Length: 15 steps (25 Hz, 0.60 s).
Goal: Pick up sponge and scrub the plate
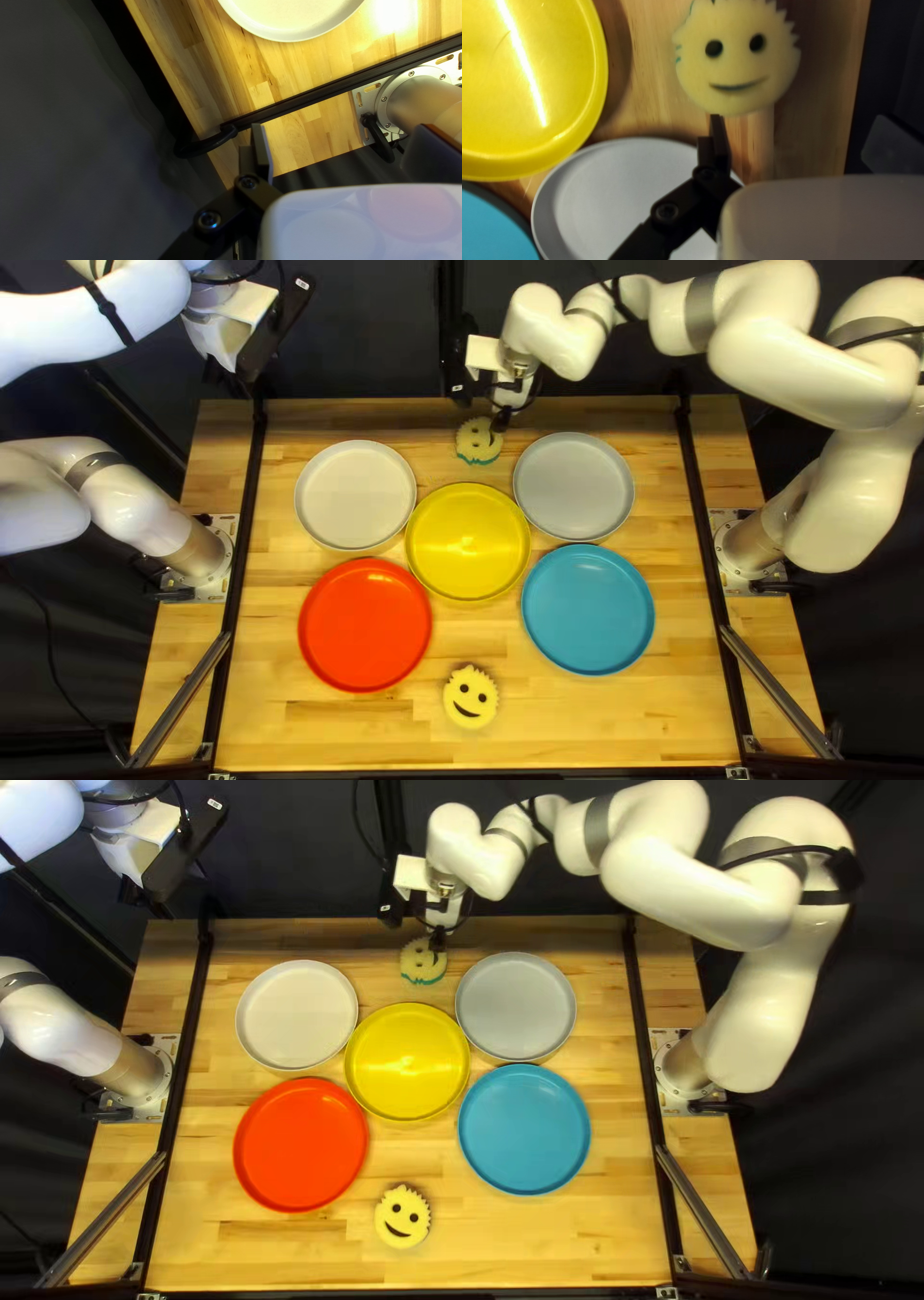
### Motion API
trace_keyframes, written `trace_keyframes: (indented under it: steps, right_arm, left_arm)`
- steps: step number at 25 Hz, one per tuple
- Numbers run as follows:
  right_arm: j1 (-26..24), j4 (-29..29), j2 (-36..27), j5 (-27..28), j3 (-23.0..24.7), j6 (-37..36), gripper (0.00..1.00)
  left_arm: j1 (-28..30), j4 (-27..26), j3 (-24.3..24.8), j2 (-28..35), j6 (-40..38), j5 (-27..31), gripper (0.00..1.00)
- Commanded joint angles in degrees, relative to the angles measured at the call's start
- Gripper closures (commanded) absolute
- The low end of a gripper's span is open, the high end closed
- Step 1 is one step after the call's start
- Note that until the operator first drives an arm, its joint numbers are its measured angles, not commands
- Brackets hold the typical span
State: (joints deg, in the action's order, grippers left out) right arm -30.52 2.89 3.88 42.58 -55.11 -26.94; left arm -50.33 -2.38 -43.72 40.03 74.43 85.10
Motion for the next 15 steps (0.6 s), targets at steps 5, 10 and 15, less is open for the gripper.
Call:
trace_keyframes:
  steps: [5,10,15]
  right_arm:
    - [-6.6,0.3,-20.9,5.3,14.6,-5.4,0.00]
    - [-10.3,-1.0,-30.8,11.0,18.5,-7.6,0.00]
    - [-15.2,-1.6,-36.0,15.9,18.7,-12.2,0.00]
  left_arm:
    - [0.0,0.0,0.0,0.0,0.0,0.0,0.00]
    - [0.0,0.0,0.0,0.0,0.0,0.0,0.00]
    - [0.0,0.0,0.0,0.0,0.0,0.0,0.00]
